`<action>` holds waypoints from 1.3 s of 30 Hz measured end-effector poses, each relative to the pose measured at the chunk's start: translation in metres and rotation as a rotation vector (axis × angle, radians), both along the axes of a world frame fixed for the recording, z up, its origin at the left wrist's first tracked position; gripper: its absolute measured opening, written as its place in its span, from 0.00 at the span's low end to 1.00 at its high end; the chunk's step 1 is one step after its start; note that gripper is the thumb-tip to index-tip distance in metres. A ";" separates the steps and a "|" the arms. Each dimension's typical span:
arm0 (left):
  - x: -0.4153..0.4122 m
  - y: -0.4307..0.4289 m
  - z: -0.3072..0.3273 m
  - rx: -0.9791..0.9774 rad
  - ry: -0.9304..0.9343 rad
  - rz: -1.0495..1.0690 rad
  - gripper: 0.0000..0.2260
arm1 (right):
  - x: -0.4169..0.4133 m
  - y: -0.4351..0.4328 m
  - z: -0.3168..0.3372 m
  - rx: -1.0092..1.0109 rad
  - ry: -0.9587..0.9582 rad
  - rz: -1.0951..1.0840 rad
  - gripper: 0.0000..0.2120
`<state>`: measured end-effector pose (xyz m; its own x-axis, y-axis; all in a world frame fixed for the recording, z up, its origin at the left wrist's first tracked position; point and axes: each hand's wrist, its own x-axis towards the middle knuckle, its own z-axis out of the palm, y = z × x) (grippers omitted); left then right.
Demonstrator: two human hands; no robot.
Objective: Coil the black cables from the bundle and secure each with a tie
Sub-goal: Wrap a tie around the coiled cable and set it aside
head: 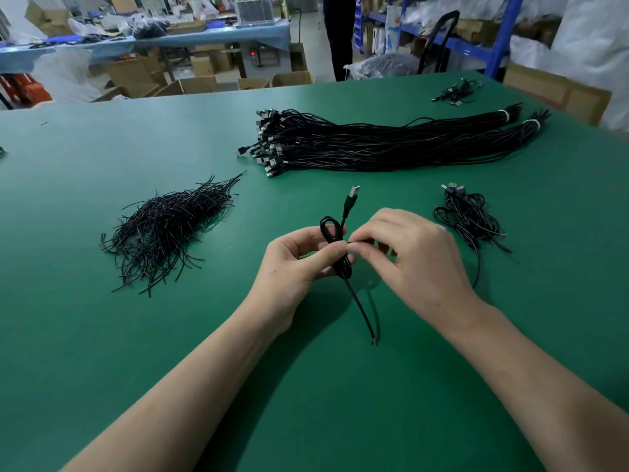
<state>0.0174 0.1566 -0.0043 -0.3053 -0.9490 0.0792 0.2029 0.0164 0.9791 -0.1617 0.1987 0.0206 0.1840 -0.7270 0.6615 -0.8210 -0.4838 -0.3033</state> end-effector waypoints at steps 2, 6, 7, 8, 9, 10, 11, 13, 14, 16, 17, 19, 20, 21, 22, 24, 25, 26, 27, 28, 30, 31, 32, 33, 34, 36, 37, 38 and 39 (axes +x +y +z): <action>0.000 0.000 0.000 0.022 0.022 -0.013 0.11 | -0.004 -0.001 0.001 0.005 -0.012 0.003 0.05; 0.001 0.000 0.001 0.096 0.084 -0.046 0.17 | -0.006 -0.005 -0.001 0.024 -0.020 -0.016 0.06; 0.002 0.000 0.001 0.101 0.081 -0.063 0.18 | -0.006 -0.005 -0.002 0.036 -0.004 -0.001 0.05; 0.002 0.001 0.001 0.103 0.077 -0.078 0.18 | -0.006 -0.005 -0.003 0.051 0.003 0.022 0.05; 0.003 0.001 0.001 0.106 0.075 -0.090 0.17 | -0.007 -0.006 -0.003 0.068 -0.006 0.044 0.05; 0.003 0.001 0.001 0.109 0.076 -0.097 0.17 | -0.007 -0.006 -0.003 0.082 -0.024 0.059 0.04; 0.003 0.001 0.001 0.112 0.077 -0.104 0.17 | -0.008 -0.007 -0.003 0.089 -0.041 0.064 0.04; 0.003 0.001 0.001 0.114 0.076 -0.117 0.15 | -0.008 -0.007 -0.003 0.084 -0.044 0.053 0.03; 0.004 0.001 0.001 0.114 0.075 -0.125 0.14 | -0.008 -0.007 -0.003 0.078 -0.036 0.047 0.03; 0.004 0.001 0.001 0.112 0.069 -0.140 0.11 | -0.006 -0.006 -0.002 0.070 -0.017 0.039 0.02; 0.004 0.001 0.000 0.111 0.067 -0.148 0.11 | -0.006 -0.006 -0.002 0.068 -0.007 0.037 0.02; 0.004 0.001 -0.001 0.111 0.071 -0.159 0.10 | -0.005 -0.005 -0.001 0.064 0.007 0.039 0.01; 0.004 0.001 -0.002 0.109 0.071 -0.162 0.10 | -0.005 -0.004 -0.001 0.061 0.011 0.040 0.01; 0.003 0.002 -0.002 0.103 0.067 -0.161 0.11 | -0.004 -0.003 -0.001 0.062 0.013 0.039 0.02; 0.003 0.002 -0.002 0.095 0.062 -0.158 0.11 | -0.004 -0.003 -0.002 0.067 0.010 0.036 0.02; 0.002 0.003 -0.001 0.081 0.061 -0.151 0.12 | -0.002 -0.002 -0.003 0.084 -0.005 0.029 0.02; 0.002 0.003 -0.001 0.077 0.064 -0.147 0.13 | -0.001 -0.002 -0.004 0.091 -0.013 0.026 0.02; 0.001 0.004 -0.001 0.072 0.065 -0.143 0.13 | -0.001 -0.001 -0.004 0.099 -0.020 0.025 0.01; 0.001 0.004 -0.002 0.067 0.064 -0.142 0.13 | 0.000 -0.002 -0.005 0.106 -0.024 0.026 0.01; 0.001 0.005 -0.002 0.063 0.057 -0.141 0.13 | 0.000 -0.002 -0.005 0.113 -0.025 0.029 0.01; 0.001 0.006 -0.001 0.049 0.032 -0.131 0.14 | -0.001 -0.002 -0.004 0.129 -0.015 0.041 0.01; 0.001 0.006 -0.001 0.039 0.011 -0.123 0.14 | -0.002 -0.003 -0.004 0.139 -0.009 0.050 0.01; 0.002 0.007 0.000 0.025 -0.020 -0.113 0.13 | -0.004 -0.004 -0.003 0.155 -0.011 0.062 0.01; 0.002 0.007 0.002 0.006 -0.059 -0.107 0.11 | -0.006 -0.005 -0.003 0.181 -0.022 0.074 0.01; 0.002 0.008 0.002 -0.018 -0.095 -0.104 0.09 | -0.008 -0.006 -0.003 0.215 -0.039 0.087 0.01; 0.003 0.008 0.003 -0.083 -0.161 -0.094 0.06 | -0.013 -0.007 -0.002 0.279 -0.068 0.109 0.01; 0.003 0.008 0.004 -0.126 -0.207 -0.078 0.05 | -0.014 -0.007 -0.002 0.288 -0.061 0.114 0.01; 0.003 0.007 0.005 -0.174 -0.251 -0.061 0.05 | -0.015 -0.007 -0.001 0.279 -0.034 0.115 0.01; 0.004 0.006 0.005 -0.216 -0.289 -0.050 0.07 | -0.015 -0.005 0.000 0.255 0.003 0.116 0.01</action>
